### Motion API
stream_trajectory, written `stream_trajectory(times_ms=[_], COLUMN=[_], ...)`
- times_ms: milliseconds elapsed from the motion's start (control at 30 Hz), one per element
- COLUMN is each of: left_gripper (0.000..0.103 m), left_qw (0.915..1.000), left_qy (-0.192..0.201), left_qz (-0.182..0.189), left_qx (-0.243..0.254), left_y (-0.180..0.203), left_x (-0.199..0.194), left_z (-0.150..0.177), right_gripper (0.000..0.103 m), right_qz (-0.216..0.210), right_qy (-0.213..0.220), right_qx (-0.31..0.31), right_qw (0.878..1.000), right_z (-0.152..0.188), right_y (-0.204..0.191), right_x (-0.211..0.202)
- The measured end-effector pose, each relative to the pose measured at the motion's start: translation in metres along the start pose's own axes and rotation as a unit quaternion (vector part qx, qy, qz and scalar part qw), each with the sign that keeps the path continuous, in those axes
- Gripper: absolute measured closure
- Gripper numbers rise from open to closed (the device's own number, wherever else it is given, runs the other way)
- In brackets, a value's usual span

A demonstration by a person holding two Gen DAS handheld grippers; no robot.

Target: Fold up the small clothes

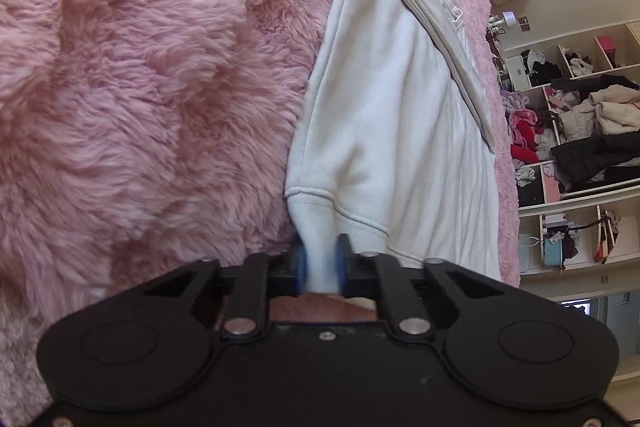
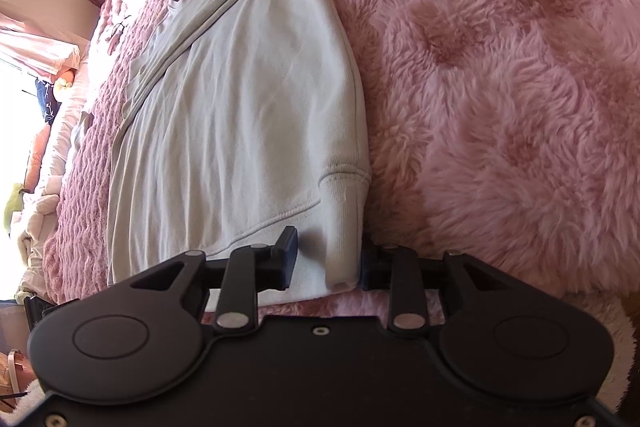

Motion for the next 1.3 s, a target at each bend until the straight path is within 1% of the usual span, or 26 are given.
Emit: stream_trajectory(times_ms=[33, 67, 100, 167, 233, 333, 400, 500, 567, 600, 633, 667, 700, 733, 767, 800, 833, 867, 900, 933, 1033, 1067, 1100, 1167, 1233, 1300], left_gripper=[0.098, 0.099, 0.099, 0.099, 0.099, 0.099, 0.099, 0.099, 0.099, 0.099, 0.099, 0.097, 0.093, 0.068, 0.052, 0.056, 0.056, 0.056, 0.056, 0.055, 0.053, 0.053, 0.053, 0.053, 0.053, 0.053], left_qw=[0.9999, 0.9998, 0.9994, 0.9982, 0.9949, 0.9919, 0.9900, 0.9879, 0.9857, 0.9852, 0.9842, 0.9834, 0.9831, 0.9843, 0.9880, 0.9904, 0.9901, 0.9888, 0.9866, 0.9853, 0.9868, 0.9872, 0.9872, 0.9862, 0.9847, 0.9801], left_qy=[0.005, 0.013, 0.024, 0.039, 0.058, 0.072, 0.076, 0.092, 0.108, 0.113, 0.124, 0.129, 0.137, 0.146, 0.138, 0.130, 0.134, 0.140, 0.141, 0.140, 0.131, 0.132, 0.132, 0.128, 0.116, 0.129], left_qz=[0.005, 0.008, 0.013, 0.038, 0.075, 0.101, 0.118, 0.122, 0.121, 0.118, 0.109, 0.105, 0.093, 0.068, 0.043, 0.033, 0.037, 0.053, 0.081, 0.097, 0.090, 0.079, 0.072, 0.061, 0.066, 0.063], left_qx=[-0.009, -0.016, -0.020, -0.026, -0.034, -0.028, -0.013, 0.027, 0.045, 0.052, 0.064, 0.072, 0.078, 0.073, 0.054, 0.034, 0.020, 0.006, -0.003, -0.010, -0.033, -0.044, -0.054, -0.084, -0.111, -0.137], left_y=[0.002, 0.003, 0.008, 0.019, 0.037, 0.065, 0.087, 0.119, 0.142, 0.151, 0.162, 0.170, 0.173, 0.170, 0.161, 0.153, 0.148, 0.144, 0.139, 0.134, 0.113, 0.103, 0.092, 0.072, 0.058, 0.047], left_x=[-0.002, -0.005, -0.008, -0.015, -0.022, -0.019, -0.009, 0.007, 0.022, 0.030, 0.042, 0.055, 0.069, 0.082, 0.093, 0.102, 0.104, 0.100, 0.094, 0.088, 0.076, 0.073, 0.073, 0.079, 0.093, 0.104], left_z=[-0.002, -0.004, -0.009, -0.016, -0.028, -0.061, -0.093, -0.154, -0.212, -0.234, -0.266, -0.291, -0.315, -0.336, -0.349, -0.359, -0.362, -0.358, -0.347, -0.333, -0.275, -0.253, -0.232, -0.203, -0.190, -0.192], right_gripper=[0.075, 0.090, 0.096, 0.096, 0.096, 0.095, 0.096, 0.095, 0.096, 0.096, 0.095, 0.092, 0.092, 0.071, 0.046, 0.044, 0.044, 0.044, 0.044, 0.044, 0.044, 0.043, 0.042, 0.041, 0.041, 0.041], right_qz=[-0.005, -0.007, -0.010, -0.026, -0.052, -0.095, -0.121, -0.142, -0.147, -0.147, -0.146, -0.145, -0.141, -0.132, -0.112, -0.076, -0.061, -0.079, -0.114, -0.141, -0.164, -0.170, -0.169, -0.159, -0.139, -0.130], right_qy=[0.001, 0.007, 0.006, 0.006, 0.015, 0.041, 0.066, 0.102, 0.129, 0.141, 0.152, 0.164, 0.169, 0.171, 0.174, 0.186, 0.191, 0.185, 0.175, 0.166, 0.151, 0.146, 0.141, 0.129, 0.124, 0.132], right_qx=[0.002, 0.002, 0.001, 0.007, 0.025, 0.053, 0.062, 0.060, 0.050, 0.048, 0.047, 0.046, 0.052, 0.056, 0.063, 0.087, 0.108, 0.124, 0.130, 0.132, 0.122, 0.116, 0.116, 0.129, 0.140, 0.151], right_qw=[1.000, 1.000, 1.000, 1.000, 0.998, 0.993, 0.989, 0.983, 0.979, 0.978, 0.976, 0.975, 0.974, 0.975, 0.976, 0.976, 0.974, 0.972, 0.969, 0.967, 0.967, 0.968, 0.968, 0.970, 0.972, 0.971], right_z=[-0.001, -0.002, -0.003, -0.008, -0.017, -0.049, -0.087, -0.157, -0.211, -0.238, -0.259, -0.290, -0.309, -0.331, -0.344, -0.354, -0.354, -0.348, -0.337, -0.321, -0.260, -0.237, -0.214, -0.184, -0.167, -0.164], right_y=[-0.002, -0.002, -0.004, -0.011, -0.018, -0.034, -0.048, -0.069, -0.086, -0.093, -0.098, -0.104, -0.103, -0.102, -0.096, -0.083, -0.073, -0.068, -0.067, -0.067, -0.065, -0.063, -0.059, -0.050, -0.040, -0.032], right_x=[-0.001, -0.004, -0.006, -0.011, -0.018, -0.025, -0.024, -0.015, -0.003, 0.005, 0.013, 0.030, 0.042, 0.062, 0.075, 0.083, 0.087, 0.089, 0.088, 0.086, 0.067, 0.061, 0.056, 0.058, 0.067, 0.079])
Point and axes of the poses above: each gripper's, at about its wrist camera, not at the fingertips, and x roughly the way its jaws point, y to its right, z to its underside, the point moved 10 cm from there along x, roughly the way its jaws point, and after that the axes turned 1 degree about -z, right-handed, at the moved point
